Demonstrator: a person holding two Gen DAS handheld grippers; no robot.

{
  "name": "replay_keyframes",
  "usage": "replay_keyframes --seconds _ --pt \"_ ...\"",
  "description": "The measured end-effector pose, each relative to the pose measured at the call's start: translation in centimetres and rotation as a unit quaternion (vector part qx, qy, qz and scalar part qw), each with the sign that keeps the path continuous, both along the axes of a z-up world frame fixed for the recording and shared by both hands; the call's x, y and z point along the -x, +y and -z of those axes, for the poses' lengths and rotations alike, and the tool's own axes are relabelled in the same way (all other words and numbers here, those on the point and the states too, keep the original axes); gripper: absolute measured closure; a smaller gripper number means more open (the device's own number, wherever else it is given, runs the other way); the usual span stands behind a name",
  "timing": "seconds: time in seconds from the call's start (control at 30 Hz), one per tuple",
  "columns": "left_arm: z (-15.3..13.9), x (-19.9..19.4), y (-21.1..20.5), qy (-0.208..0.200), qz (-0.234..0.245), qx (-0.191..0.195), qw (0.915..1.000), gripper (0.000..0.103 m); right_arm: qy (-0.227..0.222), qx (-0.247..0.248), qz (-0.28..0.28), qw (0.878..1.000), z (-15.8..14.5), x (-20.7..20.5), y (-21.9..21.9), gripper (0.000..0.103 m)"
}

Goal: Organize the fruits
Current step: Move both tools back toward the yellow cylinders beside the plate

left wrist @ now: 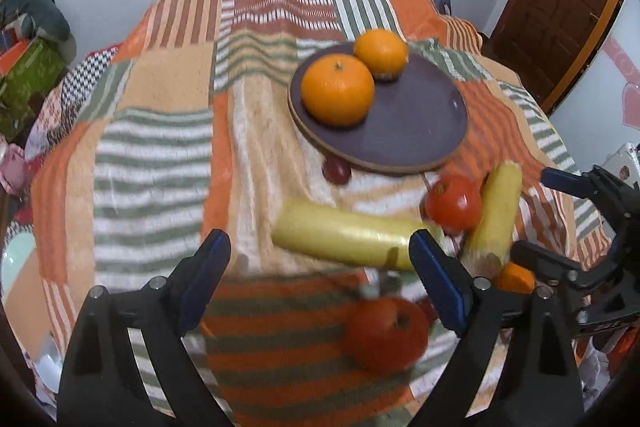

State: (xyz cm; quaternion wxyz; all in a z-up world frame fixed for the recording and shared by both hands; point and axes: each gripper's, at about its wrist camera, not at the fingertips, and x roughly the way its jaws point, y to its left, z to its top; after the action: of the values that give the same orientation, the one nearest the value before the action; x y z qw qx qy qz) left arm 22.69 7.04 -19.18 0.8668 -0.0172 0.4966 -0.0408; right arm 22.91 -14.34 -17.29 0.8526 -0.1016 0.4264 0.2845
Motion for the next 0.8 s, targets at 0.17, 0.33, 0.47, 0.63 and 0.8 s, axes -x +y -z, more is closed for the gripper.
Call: replay_keyframes --seconds 0.17,0.33,0.47,0.63,0.8 --pt "0.9 0.7 -1.5 0.008 0.009 0.011 0.9999 0.009 0.024 0.007 0.007 1.0 1.4 -0.1 0.7 0.01" --pt "1.8 0.4 -3.5 0.017 0.031 0.001 0.9994 0.006 0.042 0.016 0.003 0.999 2.3 0.1 0.9 0.01" --pt "2.7 -0.4 -3.8 0.029 0.026 -0.018 0.9991 0.006 0.035 0.026 -0.007 0.999 2.7 0.0 0.8 0.01" --pt "2.7 -0.8 -2.4 0.024 0.013 -0.018 0.9995 0.005 0.04 0.005 -0.003 0.999 2.2 -0.6 -0.3 0.011" --pt "1.6 -0.3 -0.2 0.012 -0.002 0.002 0.9999 0.005 0.037 -0.006 0.018 0.999 1.7 -1.3 -1.8 0.012"
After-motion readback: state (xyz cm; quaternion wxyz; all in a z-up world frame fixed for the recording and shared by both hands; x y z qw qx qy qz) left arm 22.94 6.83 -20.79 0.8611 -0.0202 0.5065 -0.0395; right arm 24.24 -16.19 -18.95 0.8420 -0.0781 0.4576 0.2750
